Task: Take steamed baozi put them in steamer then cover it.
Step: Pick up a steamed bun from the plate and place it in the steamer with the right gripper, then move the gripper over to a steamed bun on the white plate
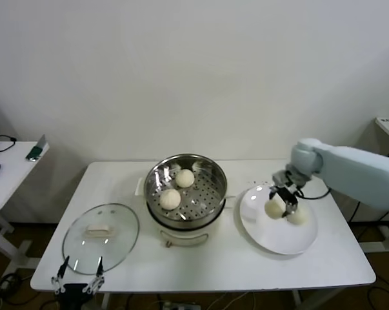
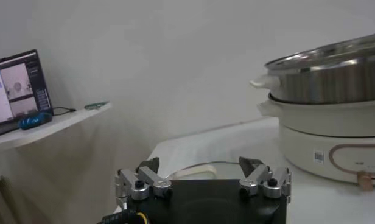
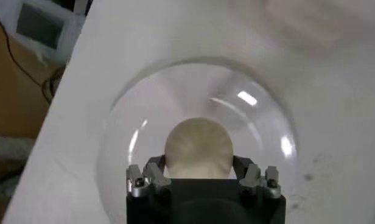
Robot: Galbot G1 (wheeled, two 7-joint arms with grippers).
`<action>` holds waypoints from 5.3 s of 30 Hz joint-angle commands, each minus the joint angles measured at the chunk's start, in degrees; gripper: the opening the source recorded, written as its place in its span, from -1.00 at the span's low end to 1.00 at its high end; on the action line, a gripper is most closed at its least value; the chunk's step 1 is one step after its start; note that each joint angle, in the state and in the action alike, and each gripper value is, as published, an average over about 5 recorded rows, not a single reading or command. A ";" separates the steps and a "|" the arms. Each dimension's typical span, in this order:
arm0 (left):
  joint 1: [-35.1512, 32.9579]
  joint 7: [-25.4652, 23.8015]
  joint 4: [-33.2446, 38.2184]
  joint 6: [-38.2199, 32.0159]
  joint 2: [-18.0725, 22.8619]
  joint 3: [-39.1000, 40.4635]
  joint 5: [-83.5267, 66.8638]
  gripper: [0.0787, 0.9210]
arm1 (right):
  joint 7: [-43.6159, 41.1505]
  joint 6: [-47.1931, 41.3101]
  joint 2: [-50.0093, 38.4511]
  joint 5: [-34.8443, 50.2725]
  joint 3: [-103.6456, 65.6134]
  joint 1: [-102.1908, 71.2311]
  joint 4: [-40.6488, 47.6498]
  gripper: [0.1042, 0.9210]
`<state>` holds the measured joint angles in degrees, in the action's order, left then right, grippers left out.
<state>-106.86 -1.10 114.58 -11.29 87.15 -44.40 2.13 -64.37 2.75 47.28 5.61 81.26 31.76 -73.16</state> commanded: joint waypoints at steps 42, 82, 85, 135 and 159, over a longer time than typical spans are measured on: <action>0.17 -0.08 -2.63 -0.78 -2.37 0.16 -0.23 0.77 | -3.16 26.98 35.19 -10.16 3.71 1.05 0.87 0.50; 0.52 -0.09 -1.17 -0.33 -2.62 1.63 0.71 0.77 | 2.97 -12.04 1.42 19.52 9.67 13.82 1.91 0.76; 0.65 -0.08 -1.18 -0.23 -2.79 1.55 0.59 0.77 | 1.53 -12.26 -2.25 17.05 8.39 10.24 2.51 0.76; 1.70 0.45 -1.99 0.49 -1.29 0.77 0.70 0.77 | 0.64 -8.29 0.27 -8.79 -19.81 -24.91 23.70 0.76; 1.37 0.39 -1.07 0.47 -1.39 1.28 0.77 0.77 | 1.56 -11.31 4.30 7.77 -8.41 -7.81 23.32 0.45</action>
<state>-105.48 -0.65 113.06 -10.98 85.83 -43.41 2.81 -63.17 -6.43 48.90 1.59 64.56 11.87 -49.69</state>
